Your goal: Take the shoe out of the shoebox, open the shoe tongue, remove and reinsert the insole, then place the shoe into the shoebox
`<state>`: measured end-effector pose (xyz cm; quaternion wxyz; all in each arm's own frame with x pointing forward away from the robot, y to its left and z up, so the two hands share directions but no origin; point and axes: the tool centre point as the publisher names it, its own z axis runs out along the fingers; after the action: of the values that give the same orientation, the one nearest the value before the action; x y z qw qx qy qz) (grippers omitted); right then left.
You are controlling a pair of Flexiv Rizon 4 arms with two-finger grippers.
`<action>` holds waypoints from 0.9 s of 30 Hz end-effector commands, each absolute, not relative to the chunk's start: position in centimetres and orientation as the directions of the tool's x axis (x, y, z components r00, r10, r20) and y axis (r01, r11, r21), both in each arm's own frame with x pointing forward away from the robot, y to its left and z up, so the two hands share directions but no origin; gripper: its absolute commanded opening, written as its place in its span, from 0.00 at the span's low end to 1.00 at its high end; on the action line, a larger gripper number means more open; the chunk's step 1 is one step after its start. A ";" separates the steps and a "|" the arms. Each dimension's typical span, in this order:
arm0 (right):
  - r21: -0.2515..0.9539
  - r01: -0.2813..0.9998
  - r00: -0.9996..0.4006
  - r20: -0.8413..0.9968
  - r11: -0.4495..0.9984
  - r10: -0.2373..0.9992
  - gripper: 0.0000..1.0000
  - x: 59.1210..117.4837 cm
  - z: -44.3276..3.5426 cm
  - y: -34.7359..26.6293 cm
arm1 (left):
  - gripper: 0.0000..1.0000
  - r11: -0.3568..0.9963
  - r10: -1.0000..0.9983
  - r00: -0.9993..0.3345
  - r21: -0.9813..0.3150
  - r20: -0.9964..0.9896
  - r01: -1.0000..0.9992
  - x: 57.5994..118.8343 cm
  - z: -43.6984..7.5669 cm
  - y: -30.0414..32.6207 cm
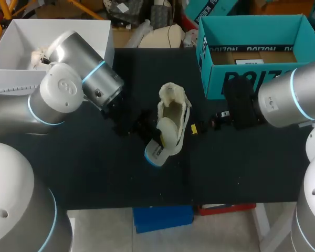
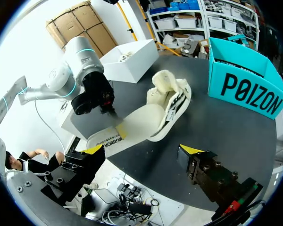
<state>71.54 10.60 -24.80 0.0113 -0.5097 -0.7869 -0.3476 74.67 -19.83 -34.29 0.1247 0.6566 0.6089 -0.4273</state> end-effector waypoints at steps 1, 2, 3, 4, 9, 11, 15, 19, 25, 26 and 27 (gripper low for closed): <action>0.535 0.811 -0.478 0.370 0.238 0.797 1.00 71.5 -24.8 10.7 | 0.00 -0.243 0.700 -0.106 -0.375 -0.707 0.895 76.1 -35.0 -21.1; 0.535 0.811 -0.478 0.370 0.238 0.797 1.00 71.5 -24.8 10.7 | 0.00 -0.243 0.703 -0.107 -0.379 -0.703 0.893 76.4 -35.2 -21.2; 0.535 0.811 -0.478 0.370 0.238 0.797 1.00 71.5 -24.8 10.7 | 0.00 -0.242 0.704 -0.107 -0.380 -0.702 0.893 76.7 -35.4 -21.4; 0.535 0.811 -0.478 0.370 0.238 0.797 1.00 71.5 -24.8 10.7 | 0.00 -0.237 0.707 -0.109 -0.379 -0.699 0.895 77.1 -35.5 -21.6; 0.535 0.811 -0.478 0.370 0.238 0.797 1.00 71.5 -24.8 10.7 | 0.00 -0.205 0.703 -0.106 -0.343 -0.704 0.917 78.7 -36.0 -22.5; 0.535 0.811 -0.478 0.370 0.238 0.797 1.00 71.5 -24.8 10.7 | 0.00 -0.200 0.699 -0.113 -0.344 -0.706 0.917 79.5 -36.3 -22.7; 0.535 0.811 -0.478 0.370 0.238 0.797 1.00 71.5 -24.8 10.7 | 0.00 -0.183 0.680 -0.137 -0.347 -0.720 0.920 80.4 -36.9 -23.1; 0.535 0.811 -0.478 0.370 0.238 0.797 1.00 71.5 -24.8 10.7 | 0.00 -0.173 0.660 -0.149 -0.342 -0.736 0.924 81.7 -37.7 -23.6; 0.535 0.811 -0.478 0.370 0.238 0.797 1.00 71.5 -24.8 10.7 | 0.00 -0.137 0.646 -0.161 -0.321 -0.746 0.937 83.1 -37.8 -24.1; 0.535 0.811 -0.478 0.370 0.238 0.797 1.00 71.5 -24.8 10.7 | 0.00 -0.131 0.645 -0.161 -0.315 -0.747 0.940 83.2 -37.7 -24.2; 0.535 0.811 -0.478 0.370 0.238 0.797 1.00 71.5 -24.8 10.7 | 0.00 -0.124 0.645 -0.165 -0.315 -0.746 0.941 83.3 -37.6 -24.2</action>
<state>71.49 10.62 -24.82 0.0106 -0.5101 -0.7866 -0.3478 83.37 -23.72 -37.43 0.1747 0.6229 0.6341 -0.4235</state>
